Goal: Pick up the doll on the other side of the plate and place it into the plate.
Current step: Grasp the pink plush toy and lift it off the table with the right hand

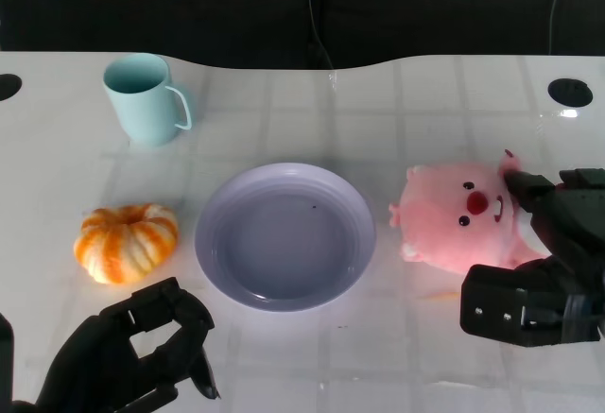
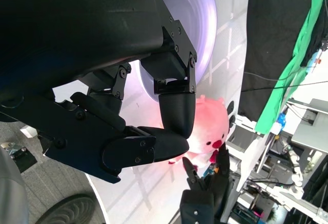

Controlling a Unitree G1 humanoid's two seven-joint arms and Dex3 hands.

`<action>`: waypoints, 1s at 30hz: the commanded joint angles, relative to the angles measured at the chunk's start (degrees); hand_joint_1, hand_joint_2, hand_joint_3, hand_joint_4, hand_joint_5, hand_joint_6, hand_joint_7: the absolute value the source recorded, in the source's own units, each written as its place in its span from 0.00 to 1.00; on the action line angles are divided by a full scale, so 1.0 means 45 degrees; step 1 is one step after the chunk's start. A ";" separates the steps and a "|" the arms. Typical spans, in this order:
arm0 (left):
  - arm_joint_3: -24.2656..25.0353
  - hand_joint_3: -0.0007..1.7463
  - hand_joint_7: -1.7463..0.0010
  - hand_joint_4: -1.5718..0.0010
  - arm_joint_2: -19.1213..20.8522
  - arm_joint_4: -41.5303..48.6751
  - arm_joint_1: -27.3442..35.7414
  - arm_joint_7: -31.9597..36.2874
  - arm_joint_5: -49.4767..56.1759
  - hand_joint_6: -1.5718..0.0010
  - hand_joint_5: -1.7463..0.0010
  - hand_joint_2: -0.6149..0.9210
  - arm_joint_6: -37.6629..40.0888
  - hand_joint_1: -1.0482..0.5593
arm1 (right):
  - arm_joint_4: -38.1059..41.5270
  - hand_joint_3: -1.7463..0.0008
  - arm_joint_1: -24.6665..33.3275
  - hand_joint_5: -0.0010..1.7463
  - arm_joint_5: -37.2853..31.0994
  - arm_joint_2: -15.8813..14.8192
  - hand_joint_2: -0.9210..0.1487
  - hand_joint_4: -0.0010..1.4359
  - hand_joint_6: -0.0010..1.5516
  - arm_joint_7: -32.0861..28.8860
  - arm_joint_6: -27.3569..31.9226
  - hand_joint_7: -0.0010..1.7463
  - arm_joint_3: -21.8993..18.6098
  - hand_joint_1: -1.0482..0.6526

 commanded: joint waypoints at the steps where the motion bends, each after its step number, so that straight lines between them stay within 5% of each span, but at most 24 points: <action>1: 0.0055 0.33 0.28 0.52 0.0163 -0.0133 0.0100 0.0030 -0.0036 0.53 0.06 0.88 -0.0014 0.33 | 0.0685 1.00 -0.0392 0.18 0.0301 -0.0154 0.04 0.03 0.14 -0.0289 -0.0045 0.01 0.0187 0.22; 21: 0.0076 0.30 0.32 0.52 0.0083 -0.0282 0.0174 0.0199 0.0044 0.50 0.07 0.90 -0.0025 0.34 | 0.5996 1.00 -0.3215 0.09 0.1756 0.0478 0.03 0.14 0.19 -0.1408 -0.0725 0.01 0.1283 0.25; 30: 0.0068 0.27 0.33 0.52 0.0057 -0.0299 0.0187 0.0139 0.0011 0.50 0.08 0.92 -0.0079 0.34 | 0.8230 1.00 -0.4348 0.05 0.2247 0.0982 0.10 0.34 0.36 -0.2244 -0.0947 0.02 0.1819 0.39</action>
